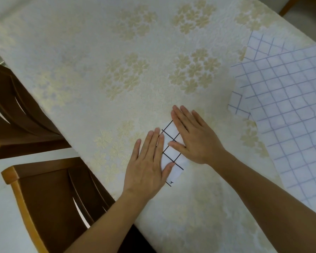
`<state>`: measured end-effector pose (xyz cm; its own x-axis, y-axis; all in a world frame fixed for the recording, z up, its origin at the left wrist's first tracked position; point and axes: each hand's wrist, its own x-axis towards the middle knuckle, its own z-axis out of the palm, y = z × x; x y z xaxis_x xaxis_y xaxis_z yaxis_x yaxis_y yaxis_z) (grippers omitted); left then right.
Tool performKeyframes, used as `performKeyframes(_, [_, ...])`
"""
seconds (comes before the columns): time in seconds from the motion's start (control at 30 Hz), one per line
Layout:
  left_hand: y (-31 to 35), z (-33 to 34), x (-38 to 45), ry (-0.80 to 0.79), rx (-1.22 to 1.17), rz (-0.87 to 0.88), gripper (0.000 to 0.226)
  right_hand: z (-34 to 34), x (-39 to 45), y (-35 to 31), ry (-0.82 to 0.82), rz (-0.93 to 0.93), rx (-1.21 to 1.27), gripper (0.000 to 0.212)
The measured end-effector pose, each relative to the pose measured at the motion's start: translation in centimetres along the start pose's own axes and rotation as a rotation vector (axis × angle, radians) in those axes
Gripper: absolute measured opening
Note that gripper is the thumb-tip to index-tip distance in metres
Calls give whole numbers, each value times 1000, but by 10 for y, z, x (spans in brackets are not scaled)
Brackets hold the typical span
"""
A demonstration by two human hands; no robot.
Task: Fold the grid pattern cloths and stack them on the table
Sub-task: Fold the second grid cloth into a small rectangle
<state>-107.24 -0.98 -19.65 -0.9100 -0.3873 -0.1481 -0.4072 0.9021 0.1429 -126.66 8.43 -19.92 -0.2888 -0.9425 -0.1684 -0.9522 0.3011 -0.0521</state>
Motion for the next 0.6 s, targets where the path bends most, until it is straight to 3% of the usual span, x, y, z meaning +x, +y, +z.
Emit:
performKeyframes(0.2, [16, -4, 8, 31, -110, -18, 80, 3, -4, -12, 34, 49, 26, 75])
performKeyframes(0.6, [4, -2, 3, -11, -14, 19, 83, 2, -12, -11, 10, 63, 26, 77])
